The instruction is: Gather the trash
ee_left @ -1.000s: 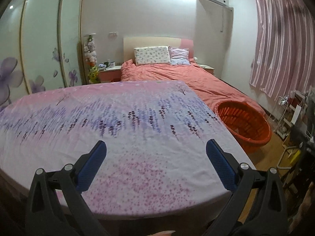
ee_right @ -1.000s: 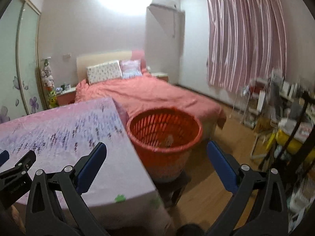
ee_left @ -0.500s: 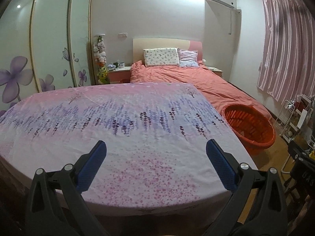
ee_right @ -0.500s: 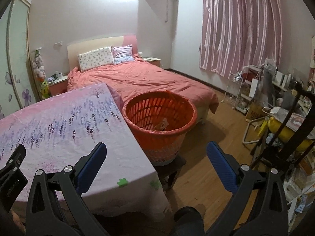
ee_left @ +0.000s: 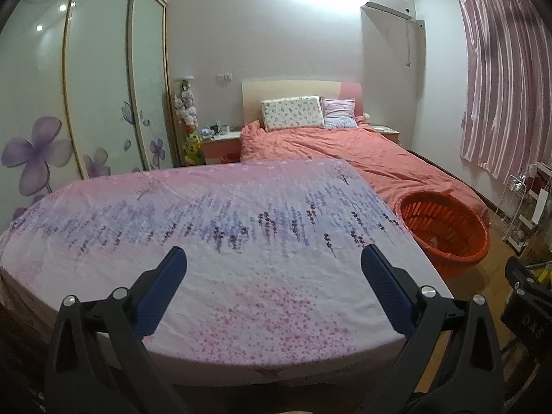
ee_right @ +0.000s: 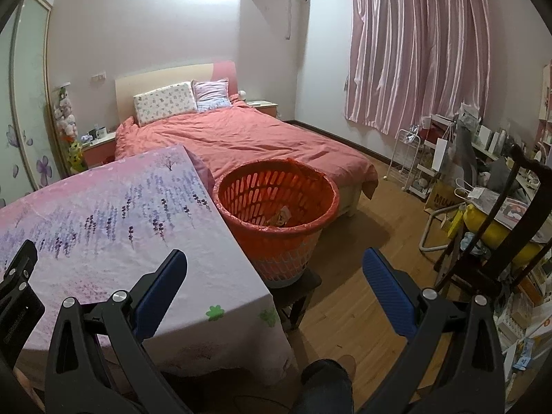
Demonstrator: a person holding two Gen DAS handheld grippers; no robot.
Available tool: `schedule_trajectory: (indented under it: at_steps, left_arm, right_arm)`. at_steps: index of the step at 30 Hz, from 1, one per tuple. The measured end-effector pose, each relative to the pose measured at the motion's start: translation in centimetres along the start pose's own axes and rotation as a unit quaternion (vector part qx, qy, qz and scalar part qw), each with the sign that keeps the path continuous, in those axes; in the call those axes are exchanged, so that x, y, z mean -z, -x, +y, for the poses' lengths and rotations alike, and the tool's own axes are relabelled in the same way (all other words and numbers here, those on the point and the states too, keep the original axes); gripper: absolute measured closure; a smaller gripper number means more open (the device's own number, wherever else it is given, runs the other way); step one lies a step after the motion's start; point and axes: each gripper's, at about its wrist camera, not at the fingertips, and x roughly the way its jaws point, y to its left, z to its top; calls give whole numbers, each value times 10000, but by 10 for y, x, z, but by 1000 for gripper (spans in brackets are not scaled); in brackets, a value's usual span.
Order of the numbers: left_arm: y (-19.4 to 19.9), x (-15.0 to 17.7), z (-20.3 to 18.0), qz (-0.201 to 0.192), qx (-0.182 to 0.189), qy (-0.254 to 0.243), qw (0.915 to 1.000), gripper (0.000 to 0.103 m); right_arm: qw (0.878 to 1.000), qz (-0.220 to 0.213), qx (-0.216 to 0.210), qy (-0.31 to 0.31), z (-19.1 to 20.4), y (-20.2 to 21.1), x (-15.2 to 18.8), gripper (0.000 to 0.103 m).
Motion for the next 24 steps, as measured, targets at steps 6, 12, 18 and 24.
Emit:
schedule_trajectory:
  at_steps: [6, 12, 18, 24]
  left_arm:
    - [3, -3, 0, -57, -16, -7, 10000, 4]
    - [1, -6, -1, 11, 80, -3, 10000, 4]
    - [-4, -8, -7, 53, 139, -49, 9999, 4]
    - [-10, -9, -10, 120, 145, -42, 9998, 4]
  right_arm:
    - [10000, -21, -1, -16, 0, 1, -1, 2]
    - [10000, 27, -38, -37, 1, -2, -4, 2]
    - [9999, 114, -44, -57, 1, -9, -6, 2]
    - [9999, 159, -44, -26, 2, -13, -8, 2]
